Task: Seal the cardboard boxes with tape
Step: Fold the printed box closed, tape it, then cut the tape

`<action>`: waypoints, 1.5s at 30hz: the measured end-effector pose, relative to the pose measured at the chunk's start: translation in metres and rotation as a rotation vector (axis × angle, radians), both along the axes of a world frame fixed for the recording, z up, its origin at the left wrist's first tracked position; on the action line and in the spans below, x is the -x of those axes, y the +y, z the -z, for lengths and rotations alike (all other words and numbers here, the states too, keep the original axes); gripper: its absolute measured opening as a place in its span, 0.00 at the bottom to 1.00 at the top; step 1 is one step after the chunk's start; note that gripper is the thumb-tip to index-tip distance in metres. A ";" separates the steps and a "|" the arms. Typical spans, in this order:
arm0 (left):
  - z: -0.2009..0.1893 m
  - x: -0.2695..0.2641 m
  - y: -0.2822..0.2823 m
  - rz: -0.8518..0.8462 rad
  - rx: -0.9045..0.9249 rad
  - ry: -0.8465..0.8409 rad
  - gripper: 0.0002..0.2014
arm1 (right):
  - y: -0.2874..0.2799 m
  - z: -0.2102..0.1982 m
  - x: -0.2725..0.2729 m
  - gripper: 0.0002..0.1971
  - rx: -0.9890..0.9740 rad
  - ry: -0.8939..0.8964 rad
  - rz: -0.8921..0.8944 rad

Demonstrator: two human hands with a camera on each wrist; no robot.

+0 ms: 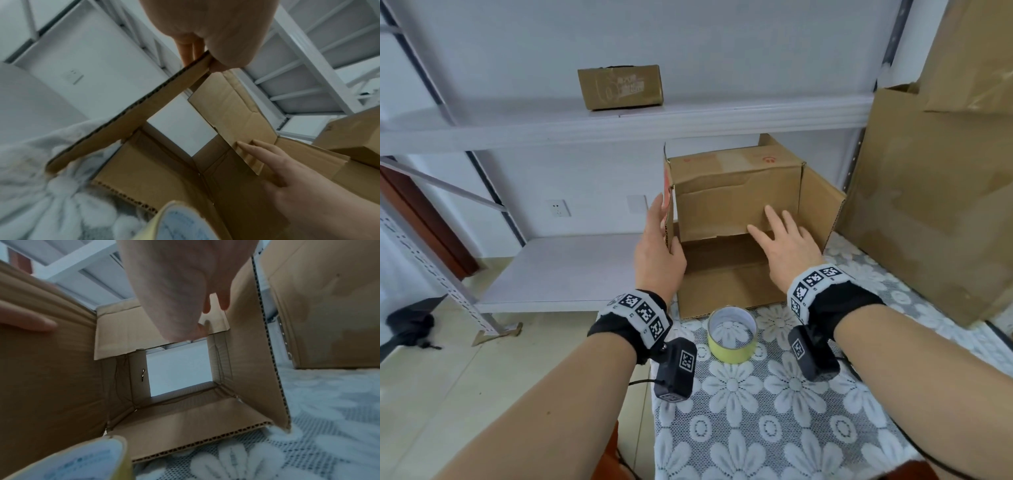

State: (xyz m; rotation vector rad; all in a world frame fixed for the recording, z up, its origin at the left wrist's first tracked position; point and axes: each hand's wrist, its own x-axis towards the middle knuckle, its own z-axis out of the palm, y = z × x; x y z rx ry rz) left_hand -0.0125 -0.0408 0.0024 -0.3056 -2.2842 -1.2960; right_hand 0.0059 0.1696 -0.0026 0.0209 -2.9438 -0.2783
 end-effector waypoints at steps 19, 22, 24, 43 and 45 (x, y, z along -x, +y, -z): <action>0.035 0.007 -0.018 -0.083 0.012 -0.344 0.14 | -0.008 0.040 0.015 0.63 -0.207 -0.268 -0.063; 0.032 0.007 -0.017 -0.078 -0.014 -0.354 0.14 | -0.007 0.044 0.009 0.58 -0.214 -0.244 -0.093; 0.030 0.005 -0.017 -0.079 -0.036 -0.354 0.14 | -0.006 0.046 0.008 0.54 -0.199 -0.239 -0.093; 0.022 -0.008 -0.006 -0.137 -0.150 -0.120 0.13 | -0.009 0.013 0.001 0.12 0.195 0.144 -0.170; 0.026 -0.009 -0.005 -0.125 -0.151 -0.110 0.14 | -0.008 0.018 -0.003 0.12 0.169 0.142 -0.143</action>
